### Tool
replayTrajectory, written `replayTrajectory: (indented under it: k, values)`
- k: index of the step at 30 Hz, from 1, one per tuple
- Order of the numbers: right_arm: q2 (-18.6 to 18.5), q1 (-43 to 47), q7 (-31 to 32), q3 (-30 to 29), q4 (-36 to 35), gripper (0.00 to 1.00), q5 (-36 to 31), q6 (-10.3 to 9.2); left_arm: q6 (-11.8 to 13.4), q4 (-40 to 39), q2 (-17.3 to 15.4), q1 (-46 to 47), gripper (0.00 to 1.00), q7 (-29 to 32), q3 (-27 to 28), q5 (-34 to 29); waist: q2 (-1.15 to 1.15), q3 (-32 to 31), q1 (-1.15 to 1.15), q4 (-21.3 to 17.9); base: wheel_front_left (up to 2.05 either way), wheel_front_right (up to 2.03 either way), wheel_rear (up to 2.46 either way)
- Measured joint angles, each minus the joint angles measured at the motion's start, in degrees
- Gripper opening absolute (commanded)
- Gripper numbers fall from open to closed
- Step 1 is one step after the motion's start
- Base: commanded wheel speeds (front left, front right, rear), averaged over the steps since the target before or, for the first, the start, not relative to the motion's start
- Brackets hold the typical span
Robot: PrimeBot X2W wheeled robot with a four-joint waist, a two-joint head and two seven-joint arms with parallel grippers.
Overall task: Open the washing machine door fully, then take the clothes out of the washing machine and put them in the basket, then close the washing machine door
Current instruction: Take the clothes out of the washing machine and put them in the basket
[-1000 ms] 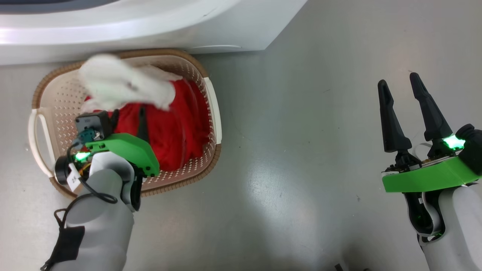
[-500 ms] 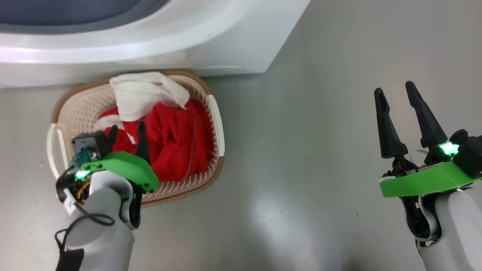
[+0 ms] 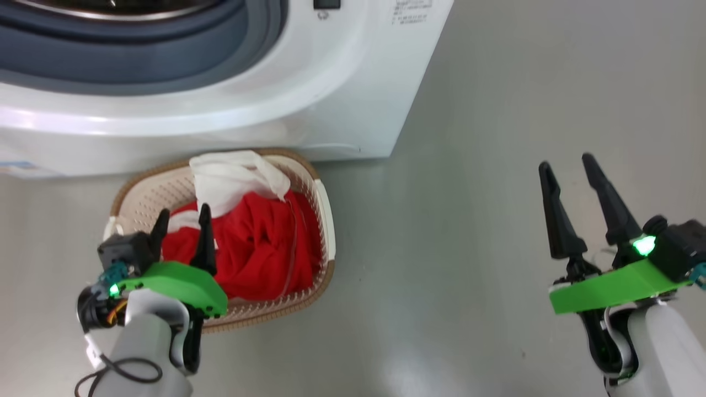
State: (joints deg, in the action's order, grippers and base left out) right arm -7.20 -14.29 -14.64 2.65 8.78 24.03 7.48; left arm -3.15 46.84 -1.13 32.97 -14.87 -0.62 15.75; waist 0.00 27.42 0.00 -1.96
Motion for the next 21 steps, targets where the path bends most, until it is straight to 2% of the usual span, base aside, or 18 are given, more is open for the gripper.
replayTrajectory:
  k: [21]
  values:
    - [1.02,8.58,0.01,-0.67,2.37,1.00,-0.53,0.00,-1.52,-14.32,-0.18,-13.26,1.00,0.00,1.68,-3.12,0.00,-13.12,0.00,0.70,0.00,0.00,0.00]
